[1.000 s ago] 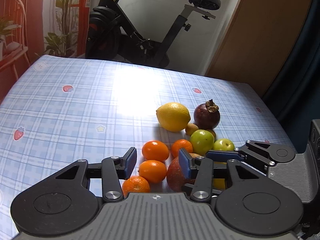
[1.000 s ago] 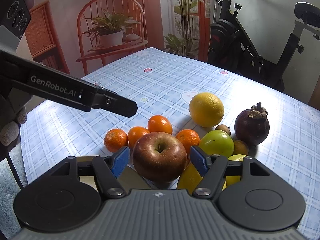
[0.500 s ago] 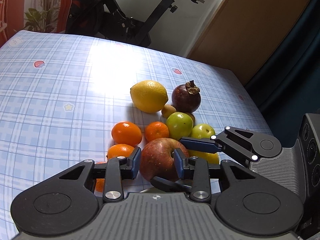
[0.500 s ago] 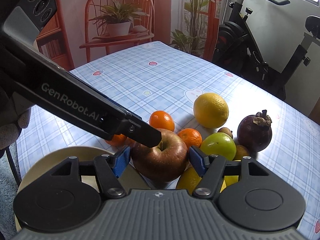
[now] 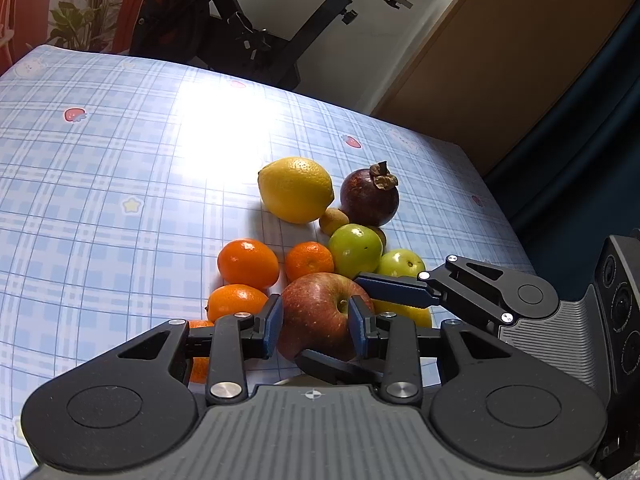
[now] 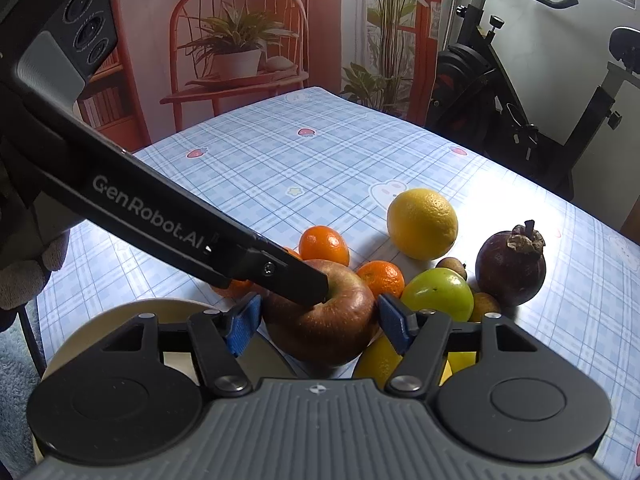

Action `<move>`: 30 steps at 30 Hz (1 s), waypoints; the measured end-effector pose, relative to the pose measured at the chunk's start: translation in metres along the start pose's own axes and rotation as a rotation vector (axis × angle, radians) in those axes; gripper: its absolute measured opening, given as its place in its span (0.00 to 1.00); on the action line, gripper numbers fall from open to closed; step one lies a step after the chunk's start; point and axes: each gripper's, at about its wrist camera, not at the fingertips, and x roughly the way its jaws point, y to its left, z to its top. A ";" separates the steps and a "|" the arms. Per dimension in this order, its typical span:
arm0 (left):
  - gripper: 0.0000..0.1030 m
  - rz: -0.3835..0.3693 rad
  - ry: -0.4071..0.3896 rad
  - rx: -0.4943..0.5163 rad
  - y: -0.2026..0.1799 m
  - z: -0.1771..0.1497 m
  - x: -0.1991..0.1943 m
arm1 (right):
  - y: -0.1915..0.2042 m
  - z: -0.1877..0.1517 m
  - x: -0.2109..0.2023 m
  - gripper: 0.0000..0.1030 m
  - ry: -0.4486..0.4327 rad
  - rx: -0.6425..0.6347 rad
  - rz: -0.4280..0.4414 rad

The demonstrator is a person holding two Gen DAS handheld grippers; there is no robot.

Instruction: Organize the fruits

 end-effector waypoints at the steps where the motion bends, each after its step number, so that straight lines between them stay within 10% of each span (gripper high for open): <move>1: 0.36 0.000 -0.002 0.001 -0.001 0.001 -0.001 | 0.001 0.000 -0.001 0.64 -0.004 -0.001 -0.003; 30: 0.36 0.006 0.018 0.041 -0.015 -0.050 -0.054 | 0.053 -0.022 -0.042 0.64 -0.016 0.002 0.023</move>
